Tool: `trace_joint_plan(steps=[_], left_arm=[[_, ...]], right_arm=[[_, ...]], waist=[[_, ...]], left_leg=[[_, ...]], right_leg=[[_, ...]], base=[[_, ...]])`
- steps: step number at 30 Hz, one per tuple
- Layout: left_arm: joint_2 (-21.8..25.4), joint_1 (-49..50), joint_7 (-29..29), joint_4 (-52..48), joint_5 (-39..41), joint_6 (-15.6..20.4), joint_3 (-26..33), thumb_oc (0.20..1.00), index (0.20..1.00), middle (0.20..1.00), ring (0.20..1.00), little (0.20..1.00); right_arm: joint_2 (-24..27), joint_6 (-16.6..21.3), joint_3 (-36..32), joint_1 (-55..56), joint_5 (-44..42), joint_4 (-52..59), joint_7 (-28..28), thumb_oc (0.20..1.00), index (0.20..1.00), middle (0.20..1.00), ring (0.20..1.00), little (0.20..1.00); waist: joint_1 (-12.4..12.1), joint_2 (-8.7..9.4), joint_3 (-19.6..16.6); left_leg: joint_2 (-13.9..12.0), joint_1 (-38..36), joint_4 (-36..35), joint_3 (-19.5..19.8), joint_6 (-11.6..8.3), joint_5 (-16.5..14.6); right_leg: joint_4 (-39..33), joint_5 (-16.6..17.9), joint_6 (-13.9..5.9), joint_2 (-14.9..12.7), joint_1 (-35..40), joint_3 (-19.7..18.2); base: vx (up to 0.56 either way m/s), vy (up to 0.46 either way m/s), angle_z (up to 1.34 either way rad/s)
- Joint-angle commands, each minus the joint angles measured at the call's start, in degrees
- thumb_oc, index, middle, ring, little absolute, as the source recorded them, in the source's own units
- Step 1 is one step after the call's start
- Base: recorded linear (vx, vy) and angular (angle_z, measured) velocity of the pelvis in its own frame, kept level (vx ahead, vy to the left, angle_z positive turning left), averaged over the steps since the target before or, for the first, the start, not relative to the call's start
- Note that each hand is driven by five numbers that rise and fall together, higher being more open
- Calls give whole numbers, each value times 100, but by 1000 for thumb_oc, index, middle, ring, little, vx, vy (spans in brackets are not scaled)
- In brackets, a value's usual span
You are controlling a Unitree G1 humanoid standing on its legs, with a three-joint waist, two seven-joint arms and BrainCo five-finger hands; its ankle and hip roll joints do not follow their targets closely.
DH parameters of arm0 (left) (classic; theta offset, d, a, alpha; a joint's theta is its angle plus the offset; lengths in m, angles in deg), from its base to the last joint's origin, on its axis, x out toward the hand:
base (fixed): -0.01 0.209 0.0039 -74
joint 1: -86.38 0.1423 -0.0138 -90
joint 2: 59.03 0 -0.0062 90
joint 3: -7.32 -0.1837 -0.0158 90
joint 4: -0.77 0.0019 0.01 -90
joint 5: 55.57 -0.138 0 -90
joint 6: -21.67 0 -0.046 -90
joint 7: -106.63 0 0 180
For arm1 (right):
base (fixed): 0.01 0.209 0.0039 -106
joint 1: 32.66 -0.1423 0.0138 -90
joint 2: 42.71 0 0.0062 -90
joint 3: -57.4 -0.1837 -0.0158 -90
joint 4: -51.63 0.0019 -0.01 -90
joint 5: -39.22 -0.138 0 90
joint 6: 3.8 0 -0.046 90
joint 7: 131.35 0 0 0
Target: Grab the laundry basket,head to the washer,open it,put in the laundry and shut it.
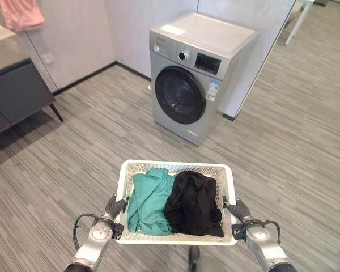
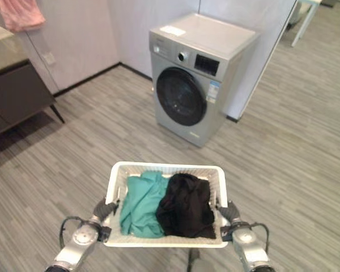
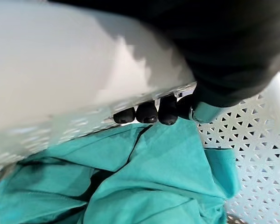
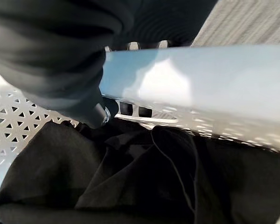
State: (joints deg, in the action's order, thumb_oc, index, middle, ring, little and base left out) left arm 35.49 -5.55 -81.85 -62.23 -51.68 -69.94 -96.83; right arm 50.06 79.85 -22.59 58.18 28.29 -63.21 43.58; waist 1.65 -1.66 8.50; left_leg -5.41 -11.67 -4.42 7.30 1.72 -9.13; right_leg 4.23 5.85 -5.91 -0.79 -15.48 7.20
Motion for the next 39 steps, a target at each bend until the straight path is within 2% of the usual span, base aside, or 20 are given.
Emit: trace_joint_plan(steps=[1,4,7,9,10,12,15,17,19,20,21,24,25,28,32,33,35,36,38,39], left_arm=[[492,-419,-391,-302,-4,317,720,200,200,200,200,200],[388,-493,-328,-283,-47,319,615,200,200,200,200,200],[288,-513,-350,-228,9,375,512,200,200,200,200,200],[243,-483,-344,-166,107,383,505,200,200,200,200,200],[262,-452,-338,-196,146,385,521,200,200,200,200,200],[303,-424,-350,-259,191,372,563,200,200,200,200,200],[316,-443,-398,-287,203,353,573,200,200,200,200,200],[321,-496,-379,-287,211,350,540,200,200,200,200,200],[321,-486,-383,-274,196,364,541,200,200,200,200,200],[323,-458,-392,-313,227,363,565,200,200,200,200,200],[303,-413,-409,-347,267,350,572,200,200,200,200,200],[288,-402,-417,-340,257,355,560,200,200,200,200,200],[271,-367,-443,-319,254,377,552,200,200,200,200,200],[308,-301,-445,-361,261,411,585,200,200,200,200,200],[380,-255,-391,-475,239,424,627,200,200,200,200,200],[421,-293,-398,-492,227,430,617,200,200,200,200,200],[530,-298,-423,-529,200,417,674,200,200,200,200,200],[534,-297,-423,-530,199,416,675,200,200,200,200,200],[721,-303,-451,-660,150,393,746,200,200,200,200,200],[778,-273,-443,-695,135,381,794,200,200,200,200,200]], right_arm=[[530,504,-862,-263,-146,359,-145,200,200,200,200,200],[580,500,-932,-107,-144,524,-100,200,200,200,200,200],[655,554,-908,-76,-183,622,-102,200,200,200,200,200],[667,604,-884,-112,-278,552,-136,200,200,200,200,200],[696,627,-864,-147,-322,581,-163,200,200,200,200,200],[753,664,-819,-199,-417,604,-216,200,200,200,200,200],[816,636,-819,-171,-389,680,-259,200,200,200,200,200],[895,593,-860,-121,-348,762,-240,200,200,200,200,200],[948,583,-858,-104,-308,844,-199,200,200,200,200,200],[973,592,-861,-105,-289,873,-191,200,200,200,200,200],[963,601,-883,-86,-263,920,-170,200,200,200,200,200],[948,633,-896,-108,-237,948,-170,200,200,200,200,200],[917,648,-884,-129,-220,918,-176,200,200,200,200,200],[833,657,-824,-225,-237,892,-185,200,200,200,200,200],[710,673,-826,-305,-234,860,-199,200,200,200,200,200],[676,674,-836,-325,-227,866,-221,200,200,200,200,200],[519,651,-871,-367,-159,780,-268,200,200,200,200,200],[514,650,-870,-367,-157,781,-269,200,200,200,200,200],[454,616,-901,-404,-47,724,-296,200,200,200,200,200],[434,619,-911,-388,-41,720,-300,200,200,200,200,200]], waist=[[67,344,-154],[207,303,-306],[313,162,-459],[351,133,-458],[345,236,-436],[265,394,-330],[174,461,-198],[146,571,-91],[46,584,-17],[-23,585,-9],[-117,514,-11],[-213,443,-20],[-281,398,-32],[-357,342,-70],[-390,271,-201],[-408,308,-210],[-451,406,-288],[-473,419,-290],[-480,342,-270],[-496,318,-260]], left_leg=[[725,-504,205,-137,35,-476],[603,-716,363,-31,-121,-609],[371,-637,1057,-15,-330,-340],[174,-189,2194,-306,-647,629],[30,282,3105,-555,-699,1047],[-222,859,4247,-921,-527,1370],[-453,1516,4865,-1151,-323,1099],[-684,2005,4533,-1372,-229,797],[-569,2317,3748,-1336,-300,683],[-518,2470,3084,-1211,-360,772],[-550,2384,1712,-925,-508,982],[-544,2392,754,-432,-616,1340],[-548,2454,299,21,-708,1452],[-548,2569,406,354,-793,1546],[-546,2455,632,209,-763,1533],[-400,2594,907,172,-727,1430],[-18,2485,1361,-106,-471,964],[-11,2480,1367,-136,-459,955],[133,2158,1280,-492,-209,748],[180,2053,1220,-583,-141,690]], right_leg=[[-95,143,-338,-405,-71,195],[59,22,-179,-259,36,157],[480,-304,35,-102,61,119],[540,-506,226,4,361,153],[462,-575,349,-7,565,190],[334,-755,600,77,891,80],[310,-940,714,98,1135,-21],[334,-1064,674,-72,1369,-37],[386,-1207,619,-195,1524,-91],[376,-1270,573,-249,1609,-126],[416,-1424,464,-306,1777,-186],[462,-1592,432,-317,1928,-335],[483,-1724,386,-353,2110,-516],[554,-1794,312,-473,2296,-815],[561,-1811,193,-617,2369,-874],[588,-1724,124,-732,2365,-895],[830,-1037,-79,-1128,2206,-908],[825,-1031,-90,-1144,2200,-935],[1570,-143,-11,-1608,1758,-587],[1694,-82,0,-1732,1697,-396]], base=[[383,-63,10],[435,-132,27],[437,-156,45],[351,-183,25],[305,-249,18],[305,-264,14],[201,-124,0],[201,11,13],[258,121,24],[405,246,10],[439,263,0],[333,213,-45],[377,273,-67],[352,329,-55],[255,330,-53],[324,561,-36],[292,506,3],[153,303,7],[218,503,-28],[248,539,-48]])
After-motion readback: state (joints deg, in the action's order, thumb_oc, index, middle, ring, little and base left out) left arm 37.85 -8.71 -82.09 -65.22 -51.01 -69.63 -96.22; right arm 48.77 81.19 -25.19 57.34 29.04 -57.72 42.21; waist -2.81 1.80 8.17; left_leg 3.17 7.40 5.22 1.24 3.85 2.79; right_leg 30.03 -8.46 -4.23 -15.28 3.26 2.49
